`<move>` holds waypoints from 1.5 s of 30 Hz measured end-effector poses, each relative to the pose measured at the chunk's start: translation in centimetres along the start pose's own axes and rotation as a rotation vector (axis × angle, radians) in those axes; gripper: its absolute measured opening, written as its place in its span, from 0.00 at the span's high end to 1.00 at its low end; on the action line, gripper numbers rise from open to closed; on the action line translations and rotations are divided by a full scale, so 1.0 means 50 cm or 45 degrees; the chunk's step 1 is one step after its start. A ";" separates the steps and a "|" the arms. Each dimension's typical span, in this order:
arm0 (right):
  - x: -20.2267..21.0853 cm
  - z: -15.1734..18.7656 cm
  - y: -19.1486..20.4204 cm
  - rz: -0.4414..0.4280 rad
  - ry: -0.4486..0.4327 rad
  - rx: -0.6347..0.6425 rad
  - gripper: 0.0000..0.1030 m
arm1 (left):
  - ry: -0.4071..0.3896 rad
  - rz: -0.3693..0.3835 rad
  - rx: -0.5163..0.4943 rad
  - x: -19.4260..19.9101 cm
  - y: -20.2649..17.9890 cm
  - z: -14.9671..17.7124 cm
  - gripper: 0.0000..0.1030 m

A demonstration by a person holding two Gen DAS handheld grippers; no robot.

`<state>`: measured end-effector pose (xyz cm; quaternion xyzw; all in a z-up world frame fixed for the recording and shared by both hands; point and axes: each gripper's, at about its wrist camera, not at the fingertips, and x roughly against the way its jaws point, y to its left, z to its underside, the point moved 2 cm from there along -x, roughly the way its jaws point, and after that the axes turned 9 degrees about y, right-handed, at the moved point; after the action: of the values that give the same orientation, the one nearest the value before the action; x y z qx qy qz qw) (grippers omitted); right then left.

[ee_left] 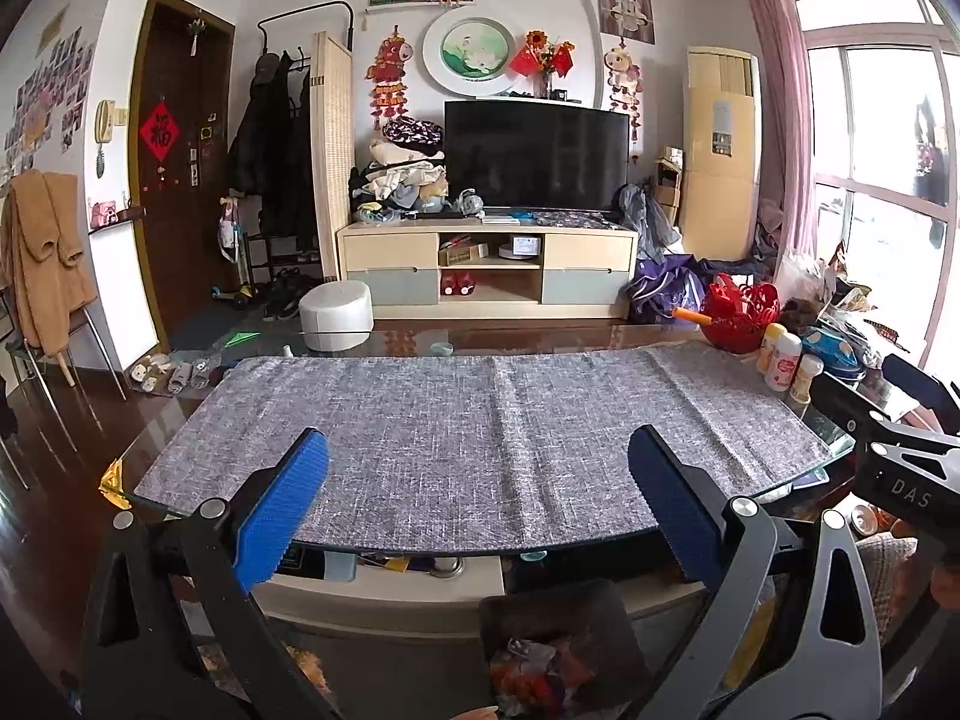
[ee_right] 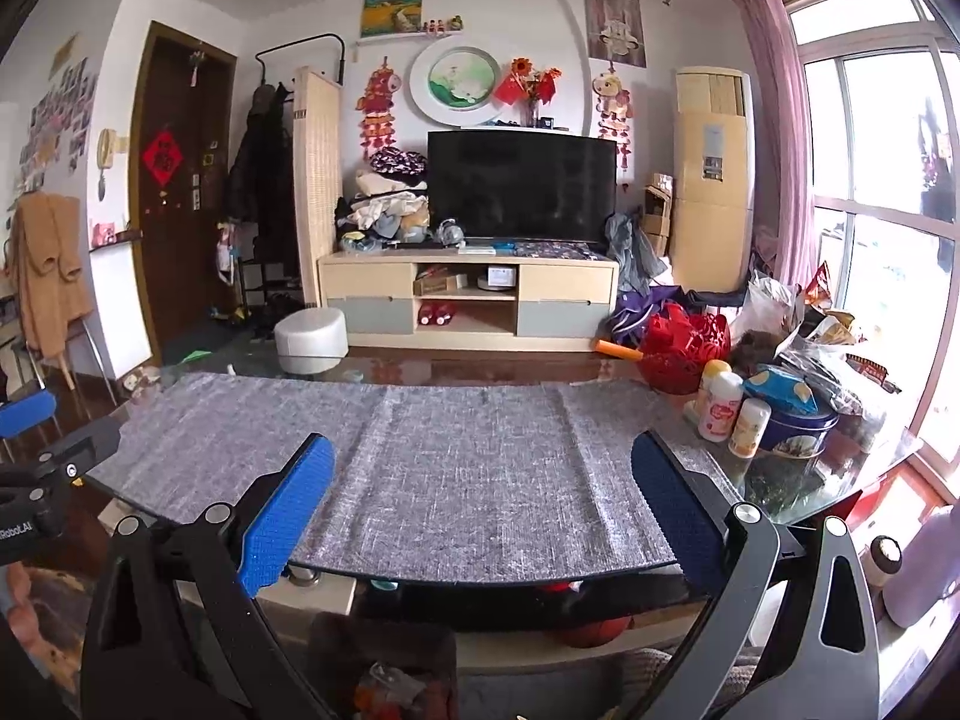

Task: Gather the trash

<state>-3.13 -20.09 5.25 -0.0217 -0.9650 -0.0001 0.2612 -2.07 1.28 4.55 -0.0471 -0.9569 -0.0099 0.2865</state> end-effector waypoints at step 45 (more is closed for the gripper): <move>-0.009 0.009 -0.009 -0.018 0.022 -0.034 0.03 | 0.002 0.016 0.003 0.004 -0.012 0.004 0.08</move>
<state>-2.99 -20.58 4.64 -0.0184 -0.9628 -0.0148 0.2691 -2.42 0.69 4.49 -0.0528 -0.9564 -0.0070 0.2872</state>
